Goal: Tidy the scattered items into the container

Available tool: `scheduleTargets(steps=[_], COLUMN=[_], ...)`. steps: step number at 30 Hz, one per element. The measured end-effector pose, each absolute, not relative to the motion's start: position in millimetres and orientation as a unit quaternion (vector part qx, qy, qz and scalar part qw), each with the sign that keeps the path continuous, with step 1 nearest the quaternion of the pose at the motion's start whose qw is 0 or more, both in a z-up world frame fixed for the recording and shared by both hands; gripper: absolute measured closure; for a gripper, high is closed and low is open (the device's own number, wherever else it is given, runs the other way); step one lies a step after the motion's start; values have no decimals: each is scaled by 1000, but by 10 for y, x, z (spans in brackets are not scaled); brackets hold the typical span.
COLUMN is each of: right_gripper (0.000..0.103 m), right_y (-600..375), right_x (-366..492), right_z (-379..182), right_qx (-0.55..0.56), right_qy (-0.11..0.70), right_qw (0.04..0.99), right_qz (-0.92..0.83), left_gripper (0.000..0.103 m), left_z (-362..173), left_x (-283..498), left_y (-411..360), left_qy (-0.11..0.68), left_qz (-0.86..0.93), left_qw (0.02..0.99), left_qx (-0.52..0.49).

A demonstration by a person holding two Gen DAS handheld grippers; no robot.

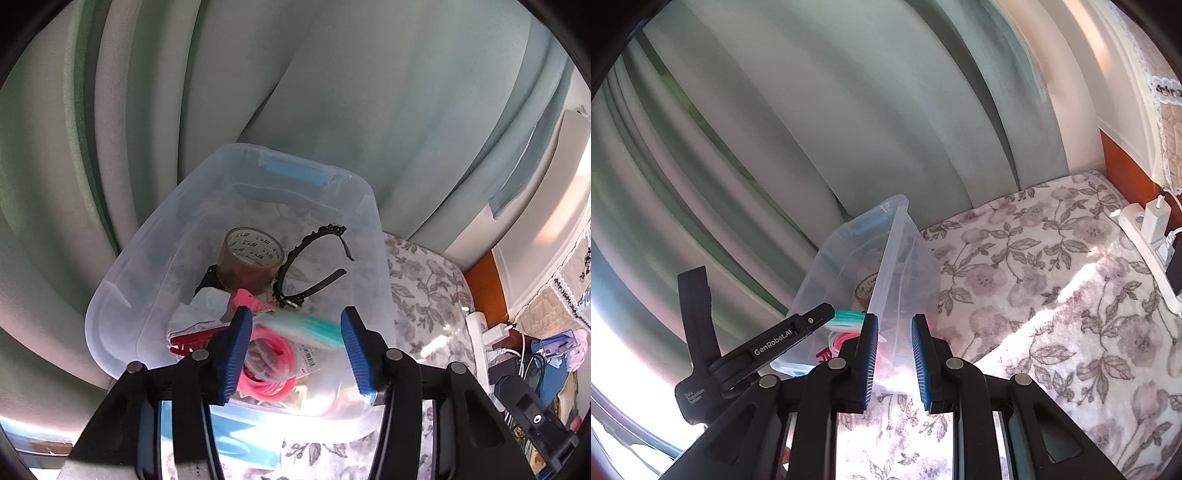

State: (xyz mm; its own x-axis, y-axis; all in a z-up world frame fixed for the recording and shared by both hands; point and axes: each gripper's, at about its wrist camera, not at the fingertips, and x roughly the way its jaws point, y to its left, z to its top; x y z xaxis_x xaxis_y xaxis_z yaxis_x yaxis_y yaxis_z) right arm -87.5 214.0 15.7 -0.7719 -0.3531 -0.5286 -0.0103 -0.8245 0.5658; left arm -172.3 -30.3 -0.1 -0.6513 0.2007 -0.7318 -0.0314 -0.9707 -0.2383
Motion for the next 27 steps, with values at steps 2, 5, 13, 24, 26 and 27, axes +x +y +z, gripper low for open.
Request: scheduleTargets(steps=[2,5,13,24,26,27], right_gripper=[81,81,81,81,81,81], right_y=[2141,2137,2035,1804,1762,1743], right_x=[-889,-890,-823,-703,-696,-694], right_z=[155,163,260,406,414,417], right_qx=[324,324,318,317,322,325], right_qy=[-280,-278,-262,-233,-227,-225], right_qw=[95,97,110,120,117,115], right_qz=[-899,-899,-904,-912,-912,-911], left_gripper=[52,52,52,52,51,51], left_z=[27,75,217,342,360,369], left_x=[-1703,-1647,-1421,-1224,-1186,-1170], left_y=[-316,-372,-571,-631,-642,-646], left_qy=[-106,-118,-142,-130,-128,-126], left_qz=[904,905,911,917,918,919], left_qw=[67,70,76,84,84,84], left_qx=[-409,-402,-380,-367,-366,-365])
